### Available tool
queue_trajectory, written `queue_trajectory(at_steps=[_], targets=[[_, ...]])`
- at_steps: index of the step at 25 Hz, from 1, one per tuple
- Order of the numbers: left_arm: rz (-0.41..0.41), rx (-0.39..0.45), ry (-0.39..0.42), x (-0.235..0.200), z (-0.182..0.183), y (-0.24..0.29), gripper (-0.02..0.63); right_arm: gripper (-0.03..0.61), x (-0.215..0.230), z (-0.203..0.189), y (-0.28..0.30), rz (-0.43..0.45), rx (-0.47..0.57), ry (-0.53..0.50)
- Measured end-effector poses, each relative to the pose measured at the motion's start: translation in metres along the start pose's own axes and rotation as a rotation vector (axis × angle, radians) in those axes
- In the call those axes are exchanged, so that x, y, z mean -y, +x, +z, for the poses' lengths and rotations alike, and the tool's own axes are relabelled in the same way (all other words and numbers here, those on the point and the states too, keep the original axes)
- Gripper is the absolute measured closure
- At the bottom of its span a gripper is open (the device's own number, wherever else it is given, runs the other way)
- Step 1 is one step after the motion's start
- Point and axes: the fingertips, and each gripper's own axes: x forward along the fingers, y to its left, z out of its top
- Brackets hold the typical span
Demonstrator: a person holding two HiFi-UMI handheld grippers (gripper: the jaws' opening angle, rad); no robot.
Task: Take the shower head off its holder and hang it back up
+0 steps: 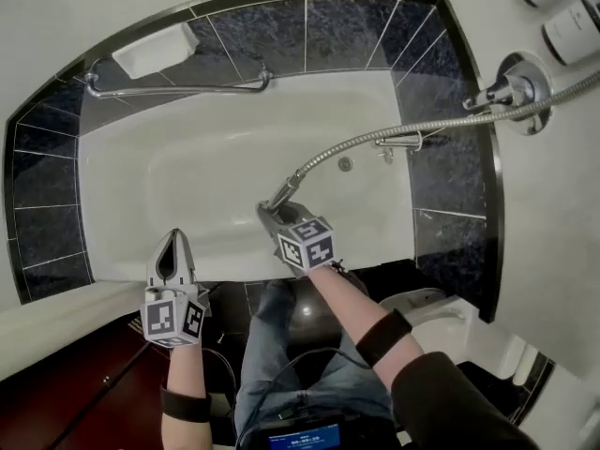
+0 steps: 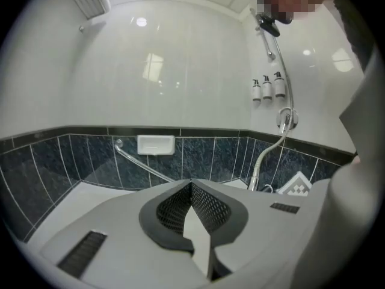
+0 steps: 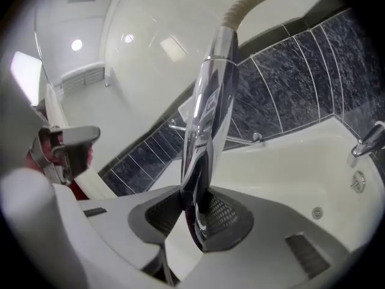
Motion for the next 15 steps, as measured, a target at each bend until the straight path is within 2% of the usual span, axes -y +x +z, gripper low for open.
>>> queue_trajectory(at_steps=[4,7,11,15], targets=[[0.065,0.043,-0.018,-0.028,0.045,-0.037,0.614,0.468,-0.086,0.063,-0.027,0.114,0.055,0.027],[0.1,0.079,-0.029,-0.045,0.081,-0.062,0.614,0.468,-0.139,0.111,-0.054,0.167,0.098,0.028],[0.121,0.122,-0.043,-0.056,0.131,-0.085,0.614,0.469,-0.188,0.18,-0.092,0.195,0.164,0.014],[0.113,0.176,-0.051,-0.048,0.174,-0.093,0.614,0.468,-0.22,0.239,-0.13,0.202,0.226,-0.054]])
